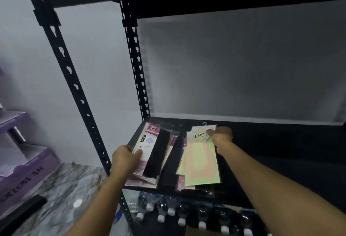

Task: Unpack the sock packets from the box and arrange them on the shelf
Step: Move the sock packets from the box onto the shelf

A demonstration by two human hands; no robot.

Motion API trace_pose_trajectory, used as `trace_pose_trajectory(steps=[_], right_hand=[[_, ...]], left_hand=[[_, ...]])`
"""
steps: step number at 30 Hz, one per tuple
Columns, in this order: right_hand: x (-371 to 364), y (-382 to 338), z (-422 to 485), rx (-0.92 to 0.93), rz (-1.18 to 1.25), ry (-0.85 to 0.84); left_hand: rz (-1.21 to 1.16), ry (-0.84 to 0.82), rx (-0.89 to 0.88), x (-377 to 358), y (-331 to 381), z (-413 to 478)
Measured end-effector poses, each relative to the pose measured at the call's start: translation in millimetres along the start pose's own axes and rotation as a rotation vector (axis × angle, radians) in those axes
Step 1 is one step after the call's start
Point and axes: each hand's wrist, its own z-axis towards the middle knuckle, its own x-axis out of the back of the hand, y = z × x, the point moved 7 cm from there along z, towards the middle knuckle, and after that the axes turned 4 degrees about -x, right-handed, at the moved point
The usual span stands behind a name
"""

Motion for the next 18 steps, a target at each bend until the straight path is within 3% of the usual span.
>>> trace_pose_trajectory(steps=[4,8,14,18], right_hand=[[-8,5,-1,0.040,-0.197,0.020],[-5,12,-11,0.103,-0.323,0.037],[17,14,-36,0.220,-0.327,-0.074],[41,6,-67,0.271,-0.278,-0.135]], left_hand=[[0.223,0.024,-0.066,-7,3,7],[0.322,0.021,-0.019,-15,-10,2],[0.314,0.136,-0.049,-6,-2,-30],[0.082,0.236,-0.209,4,18,-75]])
